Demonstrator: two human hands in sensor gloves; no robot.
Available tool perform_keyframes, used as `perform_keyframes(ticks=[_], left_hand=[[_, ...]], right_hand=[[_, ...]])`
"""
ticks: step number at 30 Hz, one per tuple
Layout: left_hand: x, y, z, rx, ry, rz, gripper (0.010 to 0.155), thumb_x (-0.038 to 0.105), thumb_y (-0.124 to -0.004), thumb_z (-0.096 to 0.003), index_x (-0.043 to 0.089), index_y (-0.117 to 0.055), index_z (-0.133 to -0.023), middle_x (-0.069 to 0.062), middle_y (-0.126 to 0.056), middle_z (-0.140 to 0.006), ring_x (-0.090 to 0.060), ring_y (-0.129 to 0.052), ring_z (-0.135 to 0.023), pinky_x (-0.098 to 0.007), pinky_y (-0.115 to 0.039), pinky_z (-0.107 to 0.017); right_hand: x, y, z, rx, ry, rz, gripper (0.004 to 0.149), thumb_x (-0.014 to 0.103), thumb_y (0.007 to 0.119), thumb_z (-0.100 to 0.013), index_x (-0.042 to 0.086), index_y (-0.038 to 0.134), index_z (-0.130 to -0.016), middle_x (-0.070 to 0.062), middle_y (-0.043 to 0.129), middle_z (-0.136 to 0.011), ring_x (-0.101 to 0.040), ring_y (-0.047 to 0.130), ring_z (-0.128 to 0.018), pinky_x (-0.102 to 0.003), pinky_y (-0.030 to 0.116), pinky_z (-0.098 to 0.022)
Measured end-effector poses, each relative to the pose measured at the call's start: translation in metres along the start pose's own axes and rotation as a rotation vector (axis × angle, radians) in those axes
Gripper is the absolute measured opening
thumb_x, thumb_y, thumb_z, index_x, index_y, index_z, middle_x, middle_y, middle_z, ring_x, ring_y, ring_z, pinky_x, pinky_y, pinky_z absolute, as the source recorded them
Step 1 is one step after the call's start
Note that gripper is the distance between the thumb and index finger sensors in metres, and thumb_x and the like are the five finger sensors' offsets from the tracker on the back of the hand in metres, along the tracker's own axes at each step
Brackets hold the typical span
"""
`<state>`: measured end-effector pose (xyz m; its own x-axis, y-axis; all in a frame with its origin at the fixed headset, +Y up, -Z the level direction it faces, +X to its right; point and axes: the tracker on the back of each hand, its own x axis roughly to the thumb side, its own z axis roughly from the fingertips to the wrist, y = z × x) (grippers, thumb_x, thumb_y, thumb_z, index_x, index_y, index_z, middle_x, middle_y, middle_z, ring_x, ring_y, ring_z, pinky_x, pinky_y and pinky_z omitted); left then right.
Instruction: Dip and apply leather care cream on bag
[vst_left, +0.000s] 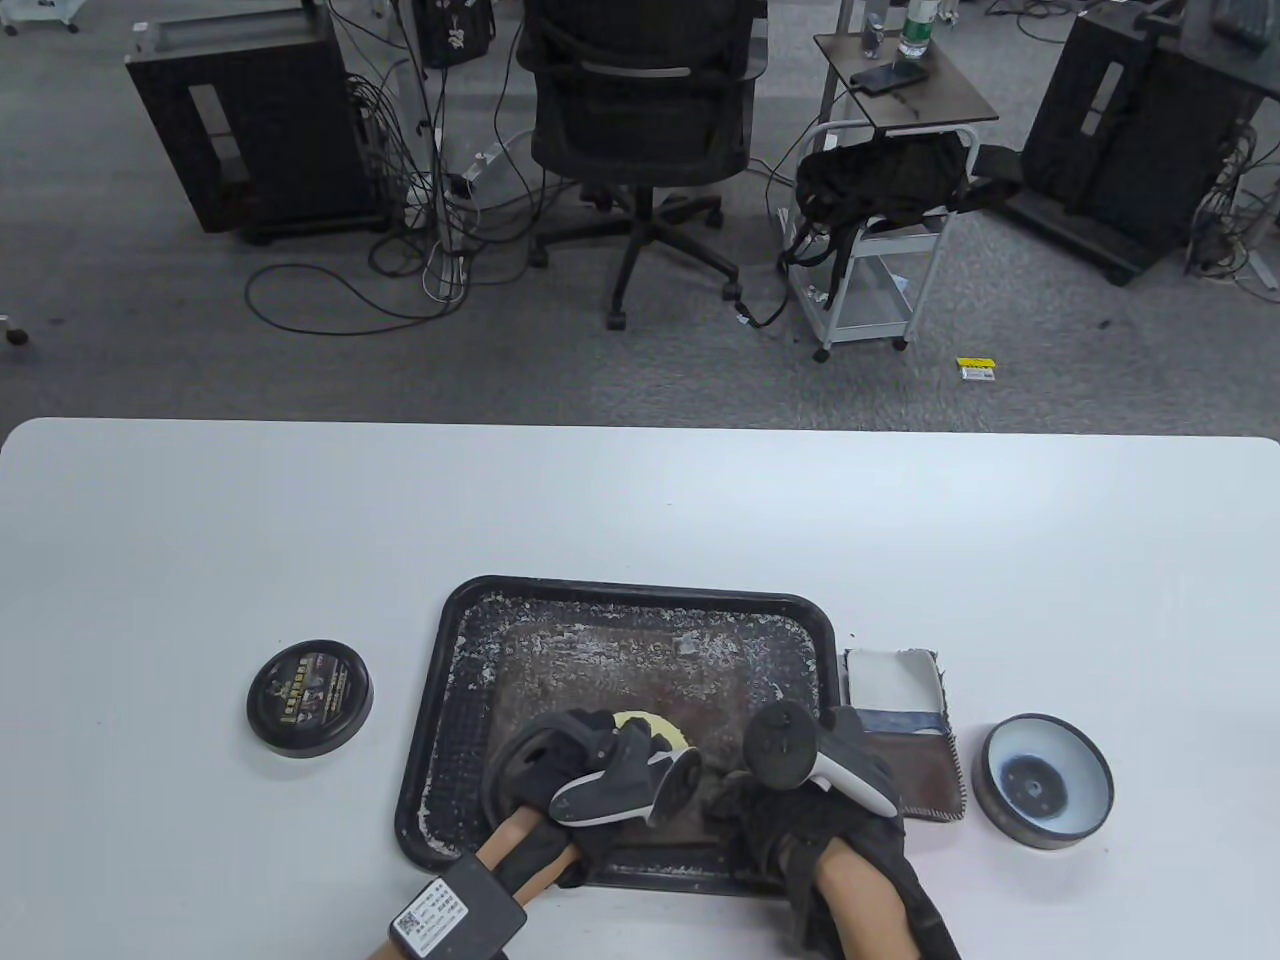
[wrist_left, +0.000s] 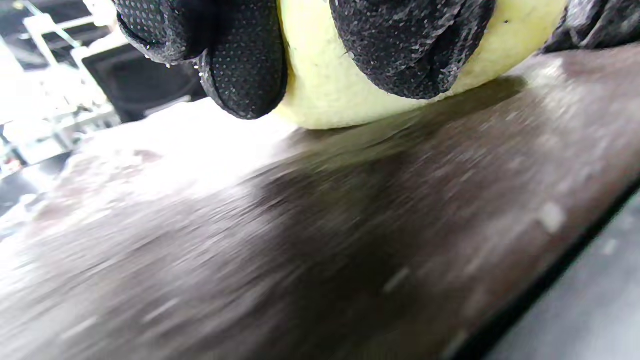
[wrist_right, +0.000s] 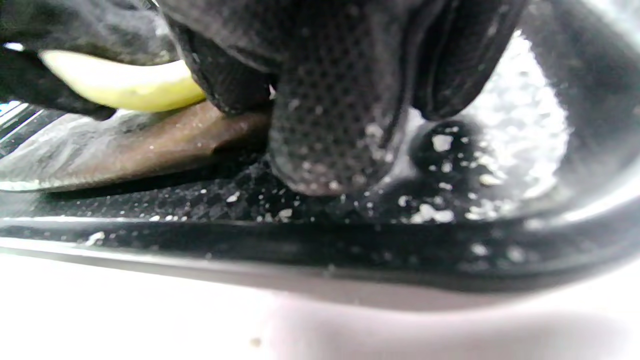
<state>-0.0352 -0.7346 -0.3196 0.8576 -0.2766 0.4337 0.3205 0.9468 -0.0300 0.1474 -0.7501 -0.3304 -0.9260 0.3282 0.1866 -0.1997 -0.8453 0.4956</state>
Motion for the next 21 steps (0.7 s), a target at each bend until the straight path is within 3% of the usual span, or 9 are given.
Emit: perform_keyframes(ticks=[7, 12, 18, 21], left_hand=[[-0.043, -0.021, 0.023, -0.059, 0.104, 0.125, 0.056, 0.035, -0.086, -0.0349, 0.047, -0.072, -0.087, 0.018, -0.077, -0.098, -0.025, -0.089, -0.076, -0.043, -0.074, -0.058], [-0.066, -0.028, 0.038, -0.084, 0.125, 0.016, 0.056, 0.037, -0.085, -0.0347, 0.048, -0.071, -0.088, 0.019, -0.077, -0.098, -0.024, -0.091, -0.075, -0.041, -0.076, -0.057], [-0.086, -0.037, 0.052, -0.102, 0.160, 0.045, 0.056, 0.037, -0.085, -0.0347, 0.048, -0.071, -0.087, 0.018, -0.077, -0.098, -0.024, -0.091, -0.076, -0.041, -0.076, -0.057], [-0.092, -0.039, 0.056, -0.098, 0.164, 0.067, 0.056, 0.037, -0.085, -0.0348, 0.048, -0.071, -0.088, 0.018, -0.077, -0.098, -0.024, -0.091, -0.075, -0.041, -0.076, -0.057]], right_hand=[[0.002, 0.000, 0.000, -0.006, 0.009, 0.010, 0.049, 0.014, 0.074, -0.040, 0.028, 0.086, -0.086, -0.002, 0.075, -0.093, -0.013, 0.106, -0.032, -0.047, 0.083, -0.051], [0.004, 0.001, 0.000, -0.015, 0.008, 0.007, 0.050, 0.014, 0.074, -0.040, 0.026, 0.083, -0.088, -0.004, 0.075, -0.093, -0.013, 0.106, -0.031, -0.047, 0.083, -0.050], [0.002, 0.001, -0.001, -0.023, 0.004, -0.027, 0.053, 0.014, 0.073, -0.040, 0.022, 0.078, -0.092, -0.005, 0.076, -0.092, -0.012, 0.106, -0.030, -0.046, 0.084, -0.049], [0.000, 0.001, -0.001, -0.034, 0.004, -0.049, 0.059, 0.014, 0.073, -0.040, 0.022, 0.066, -0.098, -0.005, 0.077, -0.091, -0.012, 0.106, -0.029, -0.046, 0.084, -0.049]])
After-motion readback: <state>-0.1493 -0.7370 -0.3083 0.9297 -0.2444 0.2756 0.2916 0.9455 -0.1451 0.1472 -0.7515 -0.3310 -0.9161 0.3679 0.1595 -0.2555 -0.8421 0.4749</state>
